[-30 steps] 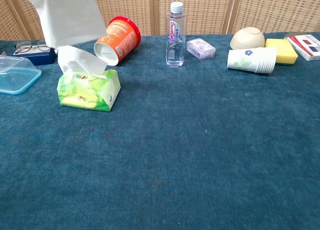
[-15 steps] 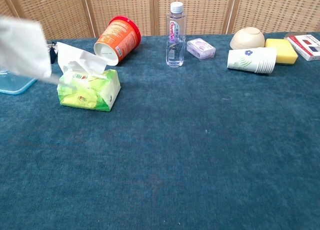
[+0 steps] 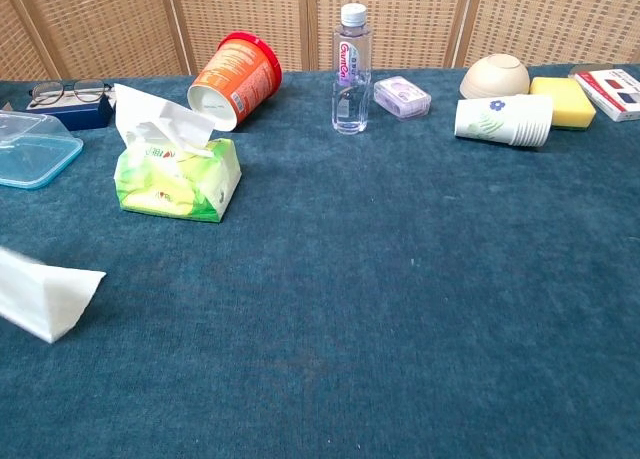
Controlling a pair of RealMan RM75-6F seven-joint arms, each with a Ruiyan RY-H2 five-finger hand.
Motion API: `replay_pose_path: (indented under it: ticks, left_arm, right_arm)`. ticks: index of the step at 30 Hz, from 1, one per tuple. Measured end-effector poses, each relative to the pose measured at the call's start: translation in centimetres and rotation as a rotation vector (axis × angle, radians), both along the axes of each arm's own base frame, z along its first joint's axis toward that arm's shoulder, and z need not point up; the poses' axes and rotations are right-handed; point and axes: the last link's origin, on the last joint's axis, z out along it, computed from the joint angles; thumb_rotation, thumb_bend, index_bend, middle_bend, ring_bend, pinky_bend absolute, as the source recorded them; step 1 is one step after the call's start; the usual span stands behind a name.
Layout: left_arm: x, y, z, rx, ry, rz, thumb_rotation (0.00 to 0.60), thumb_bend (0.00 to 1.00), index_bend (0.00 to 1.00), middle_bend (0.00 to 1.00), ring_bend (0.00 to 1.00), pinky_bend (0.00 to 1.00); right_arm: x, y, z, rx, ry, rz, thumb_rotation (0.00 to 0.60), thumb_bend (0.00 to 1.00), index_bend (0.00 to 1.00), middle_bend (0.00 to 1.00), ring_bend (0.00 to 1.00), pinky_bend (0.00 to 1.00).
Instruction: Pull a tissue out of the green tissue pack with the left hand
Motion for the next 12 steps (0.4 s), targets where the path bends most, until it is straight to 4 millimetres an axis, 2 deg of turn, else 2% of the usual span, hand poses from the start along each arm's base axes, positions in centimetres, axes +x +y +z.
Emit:
replay_pose_path:
  ticks: [3, 5, 12]
  left_arm:
    - [0.2, -0.7, 1.0, 0.043, -0.041, -0.011, 0.428, 0.08, 0.0, 0.0, 0.0, 0.04]
    - [0.4, -1.1, 1.9, 0.073, -0.076, -0.016, 0.418, 0.06, 0.0, 0.0, 0.0, 0.04]
    - [0.8, -1.9, 5.9, 0.21, -0.209, -0.02, 0.472, 0.07, 0.0, 0.0, 0.0, 0.04]
  right_arm:
    - [0.0, 0.0, 0.0, 0.001, 0.001, -0.001, 0.6, 0.0, 0.0, 0.0, 0.0, 0.0]
    - [0.0, 0.0, 0.0, 0.002, 0.003, -0.001, 0.6, 0.0, 0.0, 0.0, 0.0, 0.0]
    - [0.2, 0.1, 0.0, -0.001, 0.01, 0.005, 0.6, 0.0, 0.0, 0.0, 0.0, 0.0]
